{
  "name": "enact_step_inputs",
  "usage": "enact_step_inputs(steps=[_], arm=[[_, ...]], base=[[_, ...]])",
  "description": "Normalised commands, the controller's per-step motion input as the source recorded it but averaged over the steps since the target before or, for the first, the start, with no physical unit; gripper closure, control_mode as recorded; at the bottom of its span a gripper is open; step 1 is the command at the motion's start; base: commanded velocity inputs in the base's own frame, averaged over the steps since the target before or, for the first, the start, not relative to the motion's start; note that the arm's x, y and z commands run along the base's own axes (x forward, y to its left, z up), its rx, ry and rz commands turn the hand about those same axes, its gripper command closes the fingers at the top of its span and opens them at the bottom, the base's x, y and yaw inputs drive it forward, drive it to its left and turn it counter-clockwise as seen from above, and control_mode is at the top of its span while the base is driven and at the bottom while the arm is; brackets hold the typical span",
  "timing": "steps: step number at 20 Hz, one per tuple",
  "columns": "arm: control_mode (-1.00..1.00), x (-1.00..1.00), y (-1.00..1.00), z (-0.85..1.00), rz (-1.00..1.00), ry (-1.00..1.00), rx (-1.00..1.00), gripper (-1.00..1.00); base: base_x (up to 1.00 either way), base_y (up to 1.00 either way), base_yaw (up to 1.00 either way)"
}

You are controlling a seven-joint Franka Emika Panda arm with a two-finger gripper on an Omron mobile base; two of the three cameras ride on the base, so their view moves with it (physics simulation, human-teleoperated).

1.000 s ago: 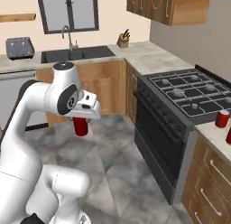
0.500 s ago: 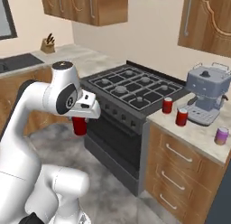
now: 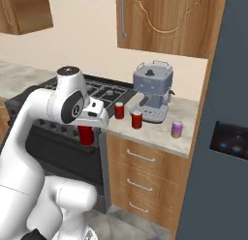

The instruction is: Four empty soda cans are scattered around the kitchen. Gather all the cans and cluster them next to the stove for recycling.

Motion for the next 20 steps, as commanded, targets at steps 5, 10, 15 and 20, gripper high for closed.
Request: enact_step_inputs(steps=[5,10,15,20], arm=[[1.00,0.00,0.00,0.00,0.00,0.00,0.00,1.00],[1.00,0.00,0.00,0.00,0.00,0.00,0.00,1.00],[1.00,0.00,0.00,0.00,0.00,0.00,0.00,1.00],[1.00,0.00,0.00,0.00,0.00,0.00,0.00,1.00]], base=[[0.44,0.39,-0.51],[0.25,0.36,-0.34],[0.31,0.65,-0.09],[0.46,0.70,0.00]])
